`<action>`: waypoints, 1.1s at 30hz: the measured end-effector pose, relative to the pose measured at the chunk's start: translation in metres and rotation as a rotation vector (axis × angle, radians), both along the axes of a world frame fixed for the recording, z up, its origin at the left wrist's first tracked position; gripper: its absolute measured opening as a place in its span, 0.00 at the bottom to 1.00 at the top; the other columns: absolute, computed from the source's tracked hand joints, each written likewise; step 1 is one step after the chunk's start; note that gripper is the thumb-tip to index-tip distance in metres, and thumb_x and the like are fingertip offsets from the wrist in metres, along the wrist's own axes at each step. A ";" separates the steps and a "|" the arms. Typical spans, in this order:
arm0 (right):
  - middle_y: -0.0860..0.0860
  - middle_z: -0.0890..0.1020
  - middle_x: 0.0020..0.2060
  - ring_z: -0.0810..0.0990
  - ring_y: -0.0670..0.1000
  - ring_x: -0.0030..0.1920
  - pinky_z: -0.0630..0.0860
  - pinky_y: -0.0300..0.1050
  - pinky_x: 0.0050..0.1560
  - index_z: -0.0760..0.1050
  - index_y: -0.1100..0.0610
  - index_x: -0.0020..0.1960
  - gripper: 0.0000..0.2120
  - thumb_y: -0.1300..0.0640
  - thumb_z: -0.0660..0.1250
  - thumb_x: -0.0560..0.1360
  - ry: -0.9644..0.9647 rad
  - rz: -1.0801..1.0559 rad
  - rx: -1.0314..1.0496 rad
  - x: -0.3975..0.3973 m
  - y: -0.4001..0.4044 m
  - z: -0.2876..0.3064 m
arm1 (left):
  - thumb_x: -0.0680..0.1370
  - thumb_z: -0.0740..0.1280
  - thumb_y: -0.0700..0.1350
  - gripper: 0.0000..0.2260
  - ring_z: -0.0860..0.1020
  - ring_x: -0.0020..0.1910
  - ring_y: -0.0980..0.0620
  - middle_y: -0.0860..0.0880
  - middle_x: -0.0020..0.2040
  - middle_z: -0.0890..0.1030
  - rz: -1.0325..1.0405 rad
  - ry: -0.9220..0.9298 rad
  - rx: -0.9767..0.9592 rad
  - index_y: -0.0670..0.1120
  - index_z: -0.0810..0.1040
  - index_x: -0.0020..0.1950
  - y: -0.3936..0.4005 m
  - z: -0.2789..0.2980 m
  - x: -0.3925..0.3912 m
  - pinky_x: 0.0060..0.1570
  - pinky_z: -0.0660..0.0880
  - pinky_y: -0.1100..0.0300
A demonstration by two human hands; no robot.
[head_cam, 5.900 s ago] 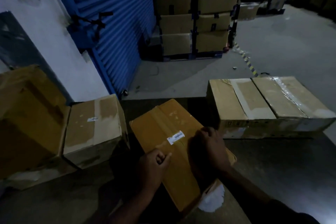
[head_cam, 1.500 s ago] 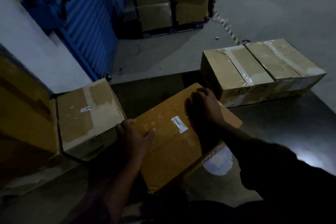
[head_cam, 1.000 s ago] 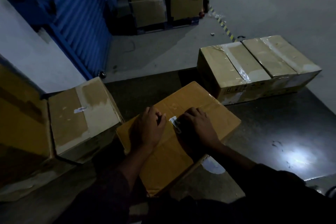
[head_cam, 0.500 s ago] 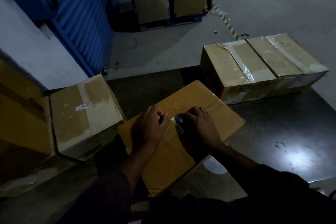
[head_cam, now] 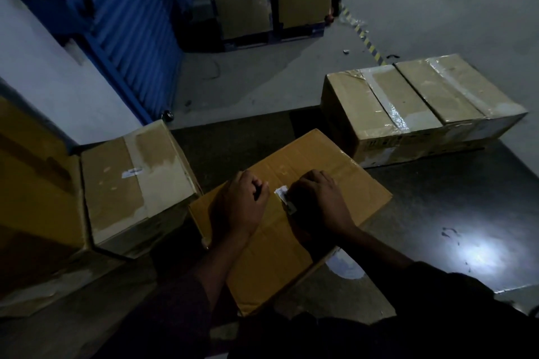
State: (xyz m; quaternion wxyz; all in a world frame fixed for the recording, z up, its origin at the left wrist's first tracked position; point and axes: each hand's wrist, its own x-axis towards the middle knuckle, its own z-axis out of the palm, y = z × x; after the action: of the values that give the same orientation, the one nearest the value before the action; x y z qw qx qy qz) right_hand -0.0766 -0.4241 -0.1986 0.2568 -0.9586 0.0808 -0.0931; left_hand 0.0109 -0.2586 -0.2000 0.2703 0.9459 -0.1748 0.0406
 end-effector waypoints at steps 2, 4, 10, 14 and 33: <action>0.47 0.74 0.57 0.69 0.50 0.57 0.67 0.50 0.58 0.77 0.46 0.61 0.17 0.48 0.70 0.73 0.019 -0.001 -0.002 0.000 0.000 0.002 | 0.78 0.67 0.54 0.08 0.71 0.37 0.56 0.57 0.40 0.70 -0.004 0.003 -0.004 0.55 0.70 0.42 0.000 -0.001 0.000 0.35 0.69 0.58; 0.48 0.74 0.57 0.69 0.51 0.58 0.67 0.50 0.58 0.78 0.47 0.59 0.15 0.48 0.70 0.73 0.026 0.001 0.005 0.000 -0.001 0.002 | 0.78 0.68 0.52 0.09 0.71 0.37 0.56 0.56 0.40 0.70 -0.003 0.012 -0.026 0.54 0.71 0.41 -0.001 -0.002 0.001 0.35 0.70 0.58; 0.49 0.76 0.56 0.71 0.50 0.55 0.71 0.50 0.54 0.79 0.49 0.54 0.12 0.47 0.69 0.72 -0.036 0.027 0.009 0.000 -0.003 0.000 | 0.77 0.65 0.56 0.08 0.73 0.38 0.55 0.57 0.41 0.71 -0.018 0.013 -0.059 0.56 0.69 0.42 0.000 -0.006 0.004 0.38 0.77 0.53; 0.48 0.76 0.53 0.72 0.51 0.56 0.66 0.47 0.56 0.78 0.48 0.50 0.09 0.45 0.69 0.74 -0.053 -0.169 -0.031 -0.021 -0.004 -0.005 | 0.76 0.67 0.60 0.16 0.73 0.59 0.49 0.51 0.59 0.72 0.069 0.004 -0.020 0.56 0.72 0.59 0.001 -0.006 0.010 0.57 0.74 0.48; 0.55 0.64 0.74 0.64 0.53 0.73 0.68 0.54 0.70 0.77 0.55 0.63 0.19 0.60 0.72 0.73 -0.046 0.014 0.162 0.045 -0.044 -0.006 | 0.71 0.72 0.64 0.21 0.78 0.40 0.47 0.49 0.43 0.77 0.265 0.202 -0.205 0.52 0.68 0.50 0.056 -0.023 -0.015 0.41 0.78 0.50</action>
State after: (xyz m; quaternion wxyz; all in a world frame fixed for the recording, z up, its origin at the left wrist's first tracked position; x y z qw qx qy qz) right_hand -0.0313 -0.4684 -0.2042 0.3361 -0.9327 0.0756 -0.1064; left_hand -0.0038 -0.2029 -0.2231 0.3736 0.9275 -0.0155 -0.0018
